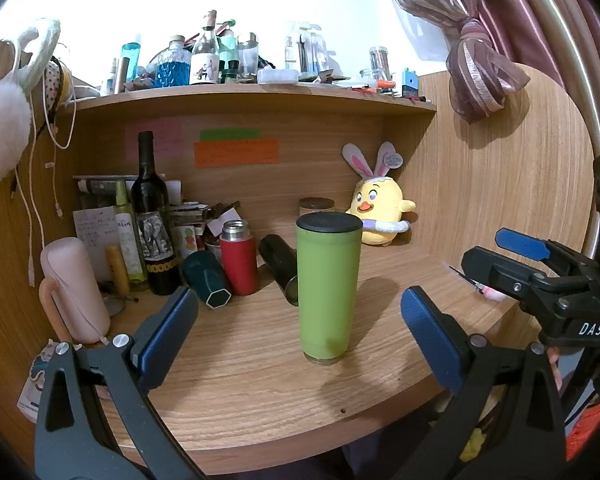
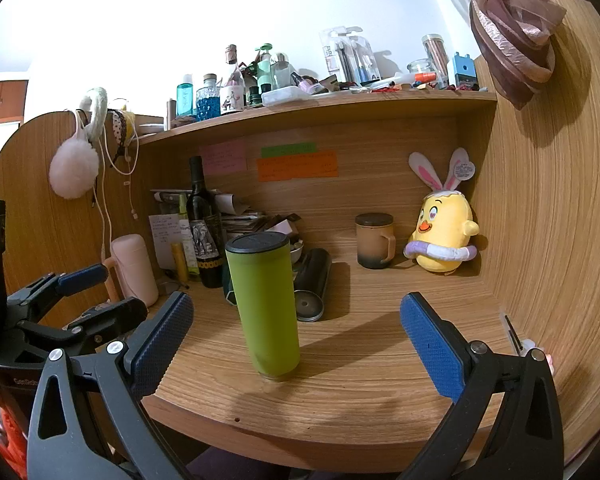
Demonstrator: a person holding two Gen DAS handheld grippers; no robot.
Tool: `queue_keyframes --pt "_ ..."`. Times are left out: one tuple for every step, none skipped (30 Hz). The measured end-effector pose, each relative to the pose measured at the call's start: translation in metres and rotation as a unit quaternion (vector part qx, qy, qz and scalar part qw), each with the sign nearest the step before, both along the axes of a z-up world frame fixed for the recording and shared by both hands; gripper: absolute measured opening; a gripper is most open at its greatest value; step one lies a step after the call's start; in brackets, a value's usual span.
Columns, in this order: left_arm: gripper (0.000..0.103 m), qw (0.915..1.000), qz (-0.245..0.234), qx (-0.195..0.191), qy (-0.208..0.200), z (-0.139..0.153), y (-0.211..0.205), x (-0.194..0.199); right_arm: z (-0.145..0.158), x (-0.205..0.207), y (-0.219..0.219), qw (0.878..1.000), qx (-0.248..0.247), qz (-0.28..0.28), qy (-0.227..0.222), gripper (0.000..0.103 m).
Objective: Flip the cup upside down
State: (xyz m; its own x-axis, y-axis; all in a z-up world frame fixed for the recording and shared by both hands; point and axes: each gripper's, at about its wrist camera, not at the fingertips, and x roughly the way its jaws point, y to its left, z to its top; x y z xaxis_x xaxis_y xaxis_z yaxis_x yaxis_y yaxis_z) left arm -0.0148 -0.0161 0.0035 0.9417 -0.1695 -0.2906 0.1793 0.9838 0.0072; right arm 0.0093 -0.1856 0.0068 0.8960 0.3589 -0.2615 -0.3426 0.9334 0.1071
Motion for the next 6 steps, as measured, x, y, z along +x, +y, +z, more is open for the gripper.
queue_keyframes --pt "0.103 1.0000 0.000 -0.001 0.001 -0.0002 -0.0001 0.0004 0.0006 -0.0004 0.0005 1.000 0.000 0.000 0.000 0.103" --pt "0.103 1.0000 -0.001 -0.003 0.003 -0.0003 0.0003 0.0010 0.0006 -0.0004 0.0004 1.000 0.000 0.000 0.000 0.103" --pt "0.103 1.0000 -0.002 -0.004 0.004 -0.0004 0.0003 0.0014 0.0005 -0.0003 0.0002 1.000 0.000 0.000 0.000 0.103" --pt "0.103 1.0000 -0.003 -0.005 0.005 -0.0005 0.0004 0.0020 0.0005 -0.0003 0.0001 1.000 0.000 0.000 0.000 0.103" --pt "0.103 1.0000 -0.003 -0.006 0.006 -0.0008 0.0006 0.0024 0.0005 -0.0003 0.0000 1.000 0.000 0.000 0.000 0.103" --pt "0.103 1.0000 -0.003 -0.006 0.007 -0.0011 0.0008 0.0028 0.0008 -0.0006 0.0000 1.000 0.001 0.001 0.001 0.103"
